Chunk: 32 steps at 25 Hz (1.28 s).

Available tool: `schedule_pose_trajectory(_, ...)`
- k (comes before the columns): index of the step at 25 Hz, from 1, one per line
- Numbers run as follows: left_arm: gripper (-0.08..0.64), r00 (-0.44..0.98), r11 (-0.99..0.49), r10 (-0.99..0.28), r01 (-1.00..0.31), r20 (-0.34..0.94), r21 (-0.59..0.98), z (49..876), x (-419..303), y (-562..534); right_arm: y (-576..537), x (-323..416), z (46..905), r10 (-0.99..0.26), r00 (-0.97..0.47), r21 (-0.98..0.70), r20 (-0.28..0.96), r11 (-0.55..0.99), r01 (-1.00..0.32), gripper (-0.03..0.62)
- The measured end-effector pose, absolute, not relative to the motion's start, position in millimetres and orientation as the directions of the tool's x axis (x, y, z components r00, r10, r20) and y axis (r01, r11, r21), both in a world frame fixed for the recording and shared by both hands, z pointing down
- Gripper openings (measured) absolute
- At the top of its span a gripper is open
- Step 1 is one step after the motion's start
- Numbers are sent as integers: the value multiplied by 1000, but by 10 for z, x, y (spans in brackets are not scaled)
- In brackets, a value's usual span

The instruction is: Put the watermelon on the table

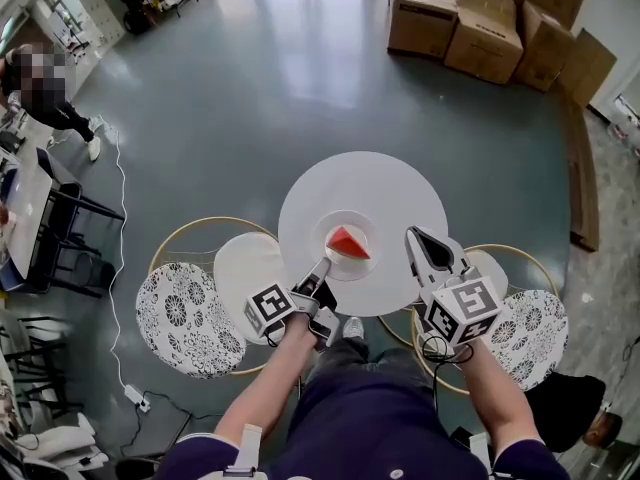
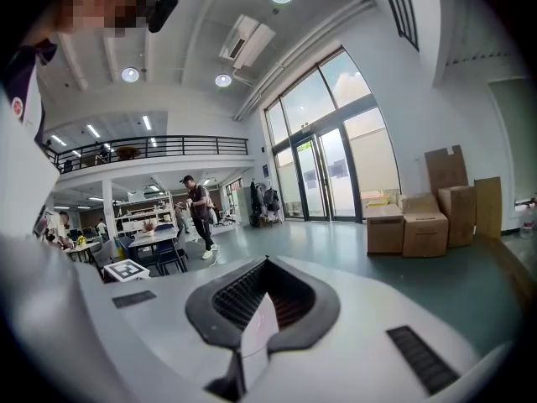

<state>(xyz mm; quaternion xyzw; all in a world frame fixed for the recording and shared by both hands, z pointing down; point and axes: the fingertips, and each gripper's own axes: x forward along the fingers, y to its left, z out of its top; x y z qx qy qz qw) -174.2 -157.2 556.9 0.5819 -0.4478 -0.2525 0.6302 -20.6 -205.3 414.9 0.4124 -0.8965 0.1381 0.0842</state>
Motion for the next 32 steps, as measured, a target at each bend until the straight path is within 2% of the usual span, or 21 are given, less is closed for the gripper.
schedule_pose_trajectory(14,17,487,208,-833,-166,264,964,5904,-1612,-1931,-2381,-213,4247,-706,-647,-167,288,629,-760,5)
schedule_pose_trajectory(32,17,505,290,-790,-192,348,938,6695,-1436,-2338,-2640,52,4719,-746,-560,-146,360,548,-824,5)
